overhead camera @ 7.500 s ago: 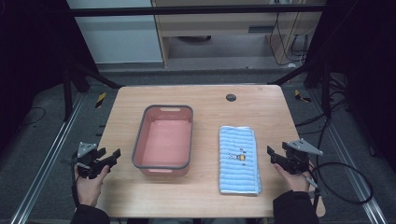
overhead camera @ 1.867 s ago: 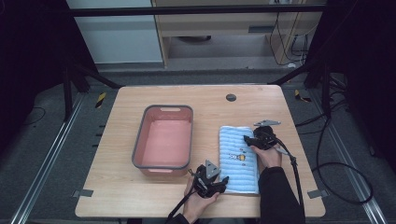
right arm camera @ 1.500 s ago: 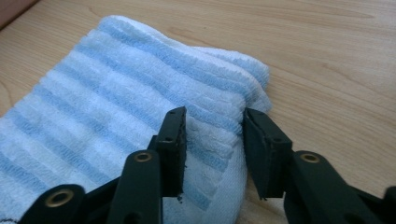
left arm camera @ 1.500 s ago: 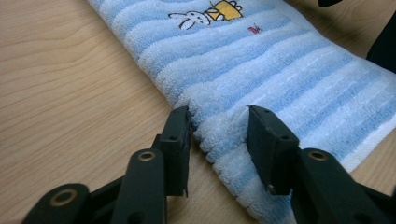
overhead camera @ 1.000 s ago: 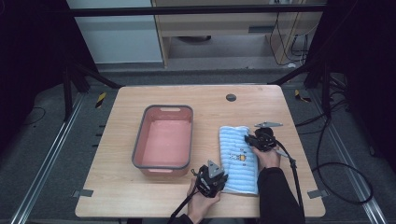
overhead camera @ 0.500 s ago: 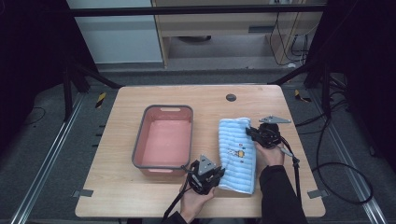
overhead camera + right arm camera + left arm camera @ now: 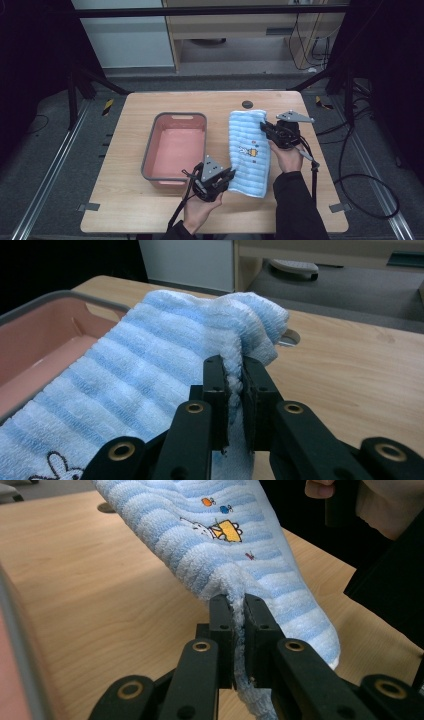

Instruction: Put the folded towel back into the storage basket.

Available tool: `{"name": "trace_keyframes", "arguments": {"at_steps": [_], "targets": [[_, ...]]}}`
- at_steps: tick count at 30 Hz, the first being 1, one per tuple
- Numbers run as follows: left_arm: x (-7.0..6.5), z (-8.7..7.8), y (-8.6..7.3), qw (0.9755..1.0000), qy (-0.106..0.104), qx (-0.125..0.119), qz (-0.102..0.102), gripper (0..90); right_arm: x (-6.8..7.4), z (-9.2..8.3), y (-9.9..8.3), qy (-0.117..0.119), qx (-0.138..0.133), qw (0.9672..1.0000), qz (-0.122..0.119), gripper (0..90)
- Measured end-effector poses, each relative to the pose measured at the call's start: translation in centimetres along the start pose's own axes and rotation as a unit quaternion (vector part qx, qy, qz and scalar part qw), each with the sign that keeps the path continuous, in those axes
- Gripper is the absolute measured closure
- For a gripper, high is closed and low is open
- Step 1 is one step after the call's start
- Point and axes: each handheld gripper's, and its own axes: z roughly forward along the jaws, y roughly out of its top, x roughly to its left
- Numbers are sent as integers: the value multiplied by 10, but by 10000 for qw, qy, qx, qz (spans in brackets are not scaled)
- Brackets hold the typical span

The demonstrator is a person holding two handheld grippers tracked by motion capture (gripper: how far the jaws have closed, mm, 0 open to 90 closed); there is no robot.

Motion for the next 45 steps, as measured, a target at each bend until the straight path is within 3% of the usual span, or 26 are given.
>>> {"name": "trace_keyframes", "arguments": {"at_steps": [20, 35, 45], "targets": [[28, -43, 29, 9988, 283, -404, 14, 841, 37, -4, 51, 12, -428, 9990, -92, 826], [50, -68, 34, 9974, 453, -555, -59, 842, 63, 8, 73, 115, -494, 9984, -232, 826], [68, -87, 34, 9952, 668, -691, -159, 842, 86, 24, 86, 230, -550, 9978, -306, 826]]}}
